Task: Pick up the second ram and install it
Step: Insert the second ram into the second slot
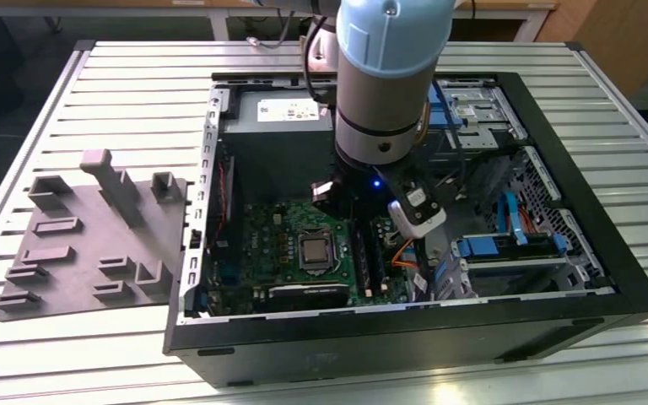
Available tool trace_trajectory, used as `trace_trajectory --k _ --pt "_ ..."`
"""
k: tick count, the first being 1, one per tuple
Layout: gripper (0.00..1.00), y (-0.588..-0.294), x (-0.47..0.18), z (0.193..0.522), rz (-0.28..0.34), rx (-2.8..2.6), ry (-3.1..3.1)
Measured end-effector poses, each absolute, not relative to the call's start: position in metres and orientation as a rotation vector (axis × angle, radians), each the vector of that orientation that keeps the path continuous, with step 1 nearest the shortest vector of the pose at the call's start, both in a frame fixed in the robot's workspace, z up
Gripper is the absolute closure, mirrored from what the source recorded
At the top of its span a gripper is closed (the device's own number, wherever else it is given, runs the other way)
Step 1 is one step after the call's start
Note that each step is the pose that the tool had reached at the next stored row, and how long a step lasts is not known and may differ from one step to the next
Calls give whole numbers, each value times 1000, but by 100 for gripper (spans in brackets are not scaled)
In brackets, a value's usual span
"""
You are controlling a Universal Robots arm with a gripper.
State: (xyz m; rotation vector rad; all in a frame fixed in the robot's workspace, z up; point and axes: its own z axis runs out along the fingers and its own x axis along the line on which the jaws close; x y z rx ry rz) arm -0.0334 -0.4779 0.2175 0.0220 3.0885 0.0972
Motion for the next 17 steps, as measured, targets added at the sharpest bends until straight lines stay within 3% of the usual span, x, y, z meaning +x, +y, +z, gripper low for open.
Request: trace_trajectory --k 17 --pt "81 -478 -33 237 97 22 3088"
